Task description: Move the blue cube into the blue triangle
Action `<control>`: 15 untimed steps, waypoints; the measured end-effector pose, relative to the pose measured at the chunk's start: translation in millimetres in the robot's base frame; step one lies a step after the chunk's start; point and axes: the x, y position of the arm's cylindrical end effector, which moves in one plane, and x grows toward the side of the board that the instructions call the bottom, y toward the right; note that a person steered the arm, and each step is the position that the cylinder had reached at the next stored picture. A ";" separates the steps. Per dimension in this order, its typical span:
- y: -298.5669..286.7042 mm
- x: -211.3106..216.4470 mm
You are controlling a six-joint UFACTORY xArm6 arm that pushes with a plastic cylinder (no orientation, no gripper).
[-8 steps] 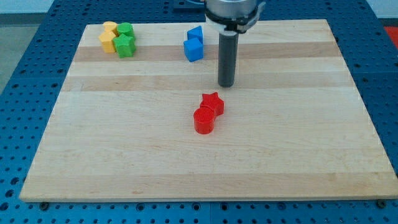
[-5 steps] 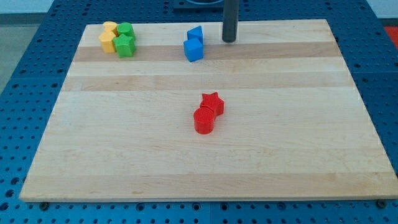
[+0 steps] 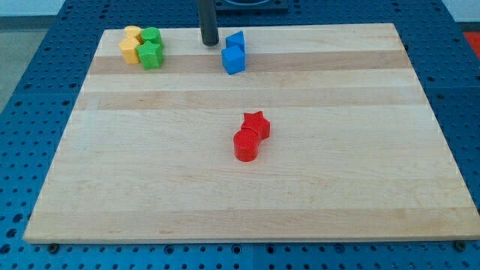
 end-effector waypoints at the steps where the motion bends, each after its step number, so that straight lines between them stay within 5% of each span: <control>1: 35.7 13.5; 4: 166.3 45.6; 7: 59.0 14.4; 9: 8.8 42.6; 11: 16.6 67.4; 15: 132.5 60.6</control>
